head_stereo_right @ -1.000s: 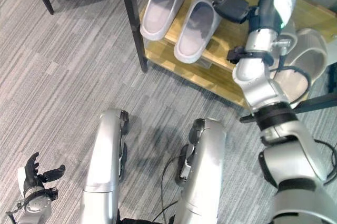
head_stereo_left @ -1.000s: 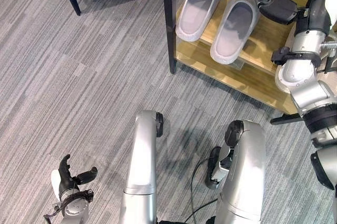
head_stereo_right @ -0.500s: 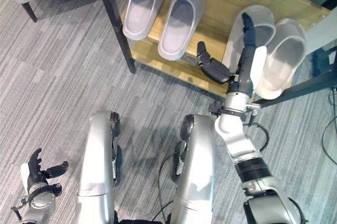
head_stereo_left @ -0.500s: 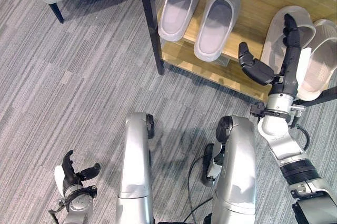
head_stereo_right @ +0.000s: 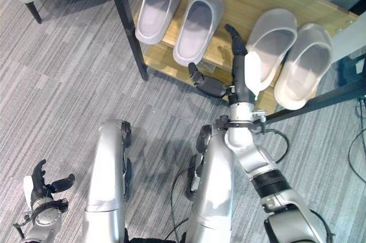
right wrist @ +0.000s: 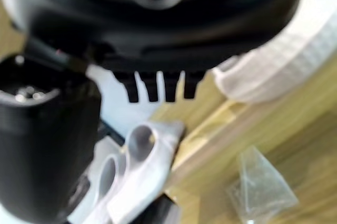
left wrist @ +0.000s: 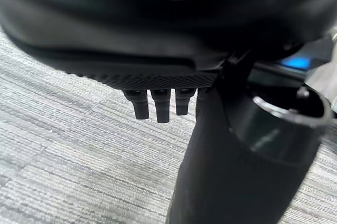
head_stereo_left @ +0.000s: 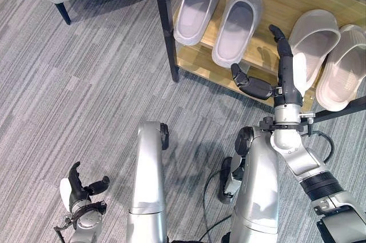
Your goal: Arrange the slippers neatly on the shoe rack.
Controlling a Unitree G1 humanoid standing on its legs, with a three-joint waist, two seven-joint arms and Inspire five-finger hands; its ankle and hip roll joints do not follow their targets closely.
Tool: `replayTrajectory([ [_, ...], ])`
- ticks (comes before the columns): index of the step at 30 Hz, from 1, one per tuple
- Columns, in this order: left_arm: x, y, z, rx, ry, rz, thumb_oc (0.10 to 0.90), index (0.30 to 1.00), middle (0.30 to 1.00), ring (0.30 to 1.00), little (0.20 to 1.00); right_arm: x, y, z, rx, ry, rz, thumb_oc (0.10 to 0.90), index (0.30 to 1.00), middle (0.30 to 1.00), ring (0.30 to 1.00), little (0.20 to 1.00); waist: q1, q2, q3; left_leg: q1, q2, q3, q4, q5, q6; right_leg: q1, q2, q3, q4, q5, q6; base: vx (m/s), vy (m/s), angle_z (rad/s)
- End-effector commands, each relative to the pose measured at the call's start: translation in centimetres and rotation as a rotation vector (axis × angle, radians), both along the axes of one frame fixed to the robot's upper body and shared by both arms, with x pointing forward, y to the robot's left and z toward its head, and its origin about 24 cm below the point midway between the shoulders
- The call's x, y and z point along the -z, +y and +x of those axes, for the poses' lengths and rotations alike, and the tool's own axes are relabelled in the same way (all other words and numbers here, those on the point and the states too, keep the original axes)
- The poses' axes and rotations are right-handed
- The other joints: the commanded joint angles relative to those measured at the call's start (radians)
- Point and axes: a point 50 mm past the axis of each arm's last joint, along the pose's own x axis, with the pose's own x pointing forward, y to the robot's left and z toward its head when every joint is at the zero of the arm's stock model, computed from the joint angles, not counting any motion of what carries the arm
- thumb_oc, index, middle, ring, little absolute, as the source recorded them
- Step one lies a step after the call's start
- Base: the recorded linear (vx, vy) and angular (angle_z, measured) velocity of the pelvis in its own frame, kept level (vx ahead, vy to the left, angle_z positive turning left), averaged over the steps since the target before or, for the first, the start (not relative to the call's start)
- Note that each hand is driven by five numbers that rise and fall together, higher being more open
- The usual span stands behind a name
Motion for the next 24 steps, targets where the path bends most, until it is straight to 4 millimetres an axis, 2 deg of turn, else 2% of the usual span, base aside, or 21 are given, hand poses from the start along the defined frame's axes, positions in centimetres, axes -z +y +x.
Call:
replayTrajectory([
  [1, -0.5, 1.7, -1.5, -0.063, 0.008, 0.110, 0.800, 0.900, 0.900, 0.900, 0.900, -6.7, 1.9, -1.4, -0.087, -0.307, -0.072, 0.800, 0.900, 0.900, 0.900, 0.900, 0.063, 0.009, -0.032, -0.048, -0.052, -0.005, -0.040, 0.009, 0.099, 0.066, -0.022, 0.049, 0.015, -0.033, -0.069, 0.00, 0.000, 0.00],
  [5, -0.5, 1.7, -1.6, -0.063, 0.014, 0.117, 0.800, 0.900, 0.900, 0.900, 0.900, -6.4, 2.3, -1.4, -0.102, -0.291, -0.092, 0.800, 0.900, 0.900, 0.900, 0.900, 0.063, 0.007, -0.032, -0.048, -0.053, -0.007, -0.039, 0.011, 0.098, 0.066, -0.021, 0.049, 0.015, -0.031, -0.067, 0.00, 0.000, 0.00],
  [11, -0.5, 1.5, -1.3, -0.044, 0.016, 0.116, 0.800, 0.900, 0.900, 0.900, 0.900, -4.5, 3.4, -0.5, -0.157, -0.172, -0.072, 0.800, 0.900, 0.900, 0.900, 0.900, 0.065, 0.006, -0.032, -0.048, -0.053, -0.006, -0.035, 0.013, 0.097, 0.066, -0.019, 0.050, 0.016, -0.025, -0.066, 0.00, 0.000, 0.00],
  [20, -0.7, 1.4, -1.0, -0.015, 0.017, 0.128, 0.800, 0.900, 0.900, 0.900, 0.900, -4.8, 4.7, 0.7, -0.203, -0.129, -0.057, 0.800, 0.900, 0.900, 0.900, 0.900, 0.079, 0.012, -0.032, -0.048, -0.057, -0.011, -0.039, 0.016, 0.095, 0.066, -0.020, 0.047, 0.011, -0.018, -0.065, 0.00, 0.000, 0.00],
  [24, -0.7, 1.3, -0.9, -0.014, 0.017, 0.128, 0.800, 0.900, 0.900, 0.900, 0.900, -4.0, 5.4, 1.1, -0.259, -0.070, 0.045, 0.800, 0.900, 0.900, 0.900, 0.900, 0.082, 0.012, -0.032, -0.048, -0.058, -0.011, -0.045, 0.019, 0.094, 0.066, -0.018, 0.045, 0.010, -0.017, -0.068, 0.00, 0.000, 0.00],
])
